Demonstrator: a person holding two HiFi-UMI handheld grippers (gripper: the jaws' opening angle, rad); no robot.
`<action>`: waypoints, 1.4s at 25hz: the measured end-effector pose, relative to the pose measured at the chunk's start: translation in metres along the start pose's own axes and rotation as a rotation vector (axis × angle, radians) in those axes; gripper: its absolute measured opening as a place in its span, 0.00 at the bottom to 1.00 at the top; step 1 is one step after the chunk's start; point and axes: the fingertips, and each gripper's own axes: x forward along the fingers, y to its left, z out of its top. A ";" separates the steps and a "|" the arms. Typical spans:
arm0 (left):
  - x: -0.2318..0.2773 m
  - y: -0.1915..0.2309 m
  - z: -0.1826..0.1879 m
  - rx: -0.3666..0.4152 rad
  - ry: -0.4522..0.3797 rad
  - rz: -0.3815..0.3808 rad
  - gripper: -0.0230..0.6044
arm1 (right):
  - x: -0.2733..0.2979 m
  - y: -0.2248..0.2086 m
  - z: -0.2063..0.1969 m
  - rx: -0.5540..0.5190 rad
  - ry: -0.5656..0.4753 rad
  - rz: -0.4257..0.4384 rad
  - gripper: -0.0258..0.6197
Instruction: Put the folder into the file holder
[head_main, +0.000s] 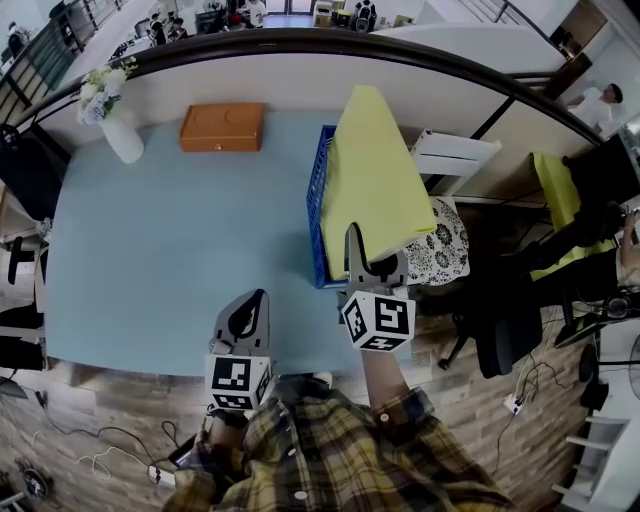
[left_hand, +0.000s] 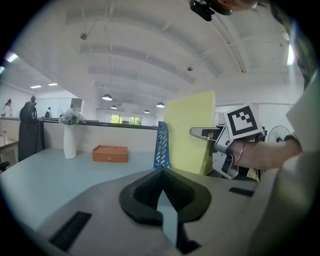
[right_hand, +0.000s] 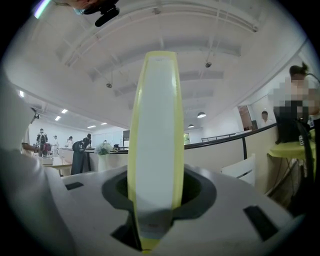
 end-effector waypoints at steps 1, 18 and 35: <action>0.000 0.000 0.000 0.003 0.001 -0.002 0.02 | 0.000 0.000 -0.002 -0.002 0.004 0.001 0.29; 0.003 0.020 -0.003 -0.014 -0.010 0.020 0.02 | 0.005 0.010 -0.052 -0.064 0.114 0.013 0.29; 0.005 0.027 -0.001 -0.016 -0.008 0.036 0.02 | 0.007 0.007 -0.084 -0.099 0.199 0.014 0.29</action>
